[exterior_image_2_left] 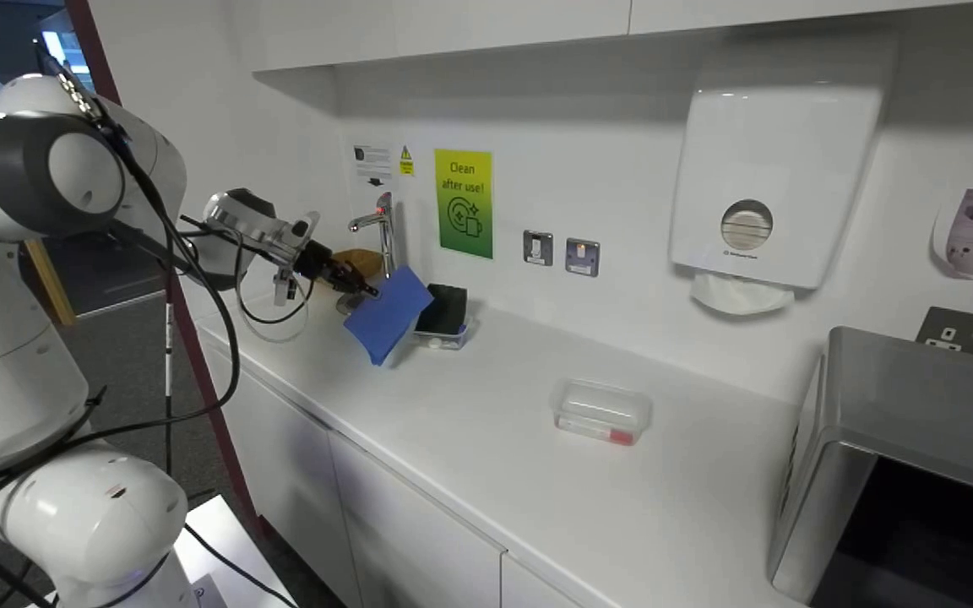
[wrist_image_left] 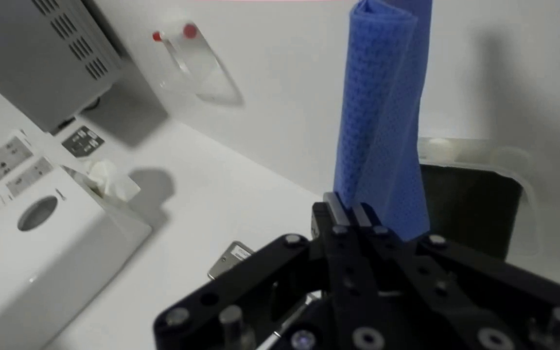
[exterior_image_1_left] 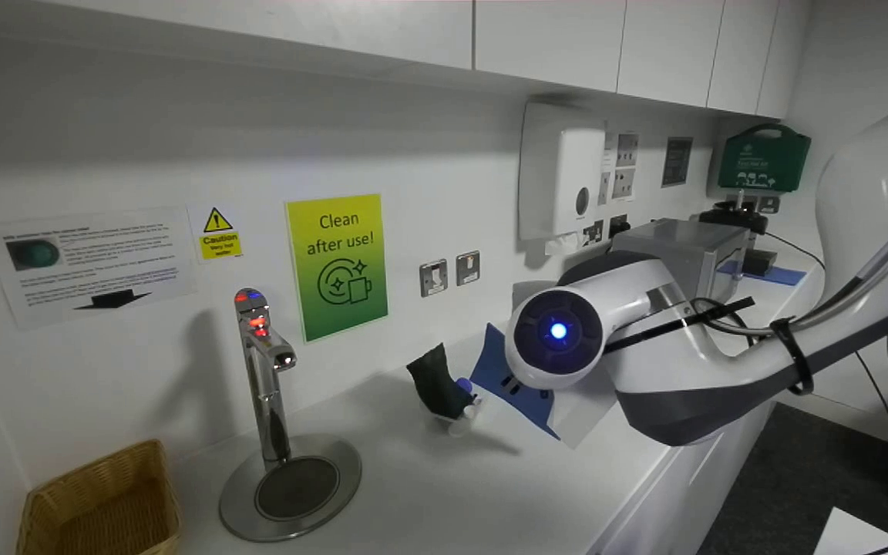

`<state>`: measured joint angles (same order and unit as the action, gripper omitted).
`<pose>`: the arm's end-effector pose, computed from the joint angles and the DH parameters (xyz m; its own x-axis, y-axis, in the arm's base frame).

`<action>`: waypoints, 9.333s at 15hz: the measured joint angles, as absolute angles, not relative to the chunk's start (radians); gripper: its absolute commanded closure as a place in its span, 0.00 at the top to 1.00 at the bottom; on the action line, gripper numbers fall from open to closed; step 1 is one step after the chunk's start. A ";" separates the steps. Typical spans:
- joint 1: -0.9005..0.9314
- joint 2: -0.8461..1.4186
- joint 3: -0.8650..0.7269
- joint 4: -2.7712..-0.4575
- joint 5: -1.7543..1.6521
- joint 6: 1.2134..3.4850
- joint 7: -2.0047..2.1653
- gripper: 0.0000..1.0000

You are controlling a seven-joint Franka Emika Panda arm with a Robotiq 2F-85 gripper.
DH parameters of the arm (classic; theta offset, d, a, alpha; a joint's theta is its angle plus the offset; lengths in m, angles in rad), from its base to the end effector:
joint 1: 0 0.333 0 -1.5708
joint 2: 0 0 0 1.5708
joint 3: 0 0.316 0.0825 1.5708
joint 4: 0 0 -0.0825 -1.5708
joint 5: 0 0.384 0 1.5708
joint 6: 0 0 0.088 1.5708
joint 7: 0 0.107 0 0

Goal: Put the blue paper in the left bowl

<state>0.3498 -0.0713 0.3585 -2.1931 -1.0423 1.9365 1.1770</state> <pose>0.4284 0.2917 0.4300 0.7954 0.2415 0.5559 -0.1895 -0.7721 0.6066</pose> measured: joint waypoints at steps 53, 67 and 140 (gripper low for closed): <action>0.212 -0.009 0.184 -2.172 -0.295 2.664 1.377 0.01; 0.198 -0.173 0.202 -2.049 -0.225 1.823 1.217 0.01; 0.165 0.033 0.130 -2.011 0.052 2.343 1.010 0.01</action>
<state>0.1650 0.0333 0.1302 -2.0108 0.0519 2.3425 1.0095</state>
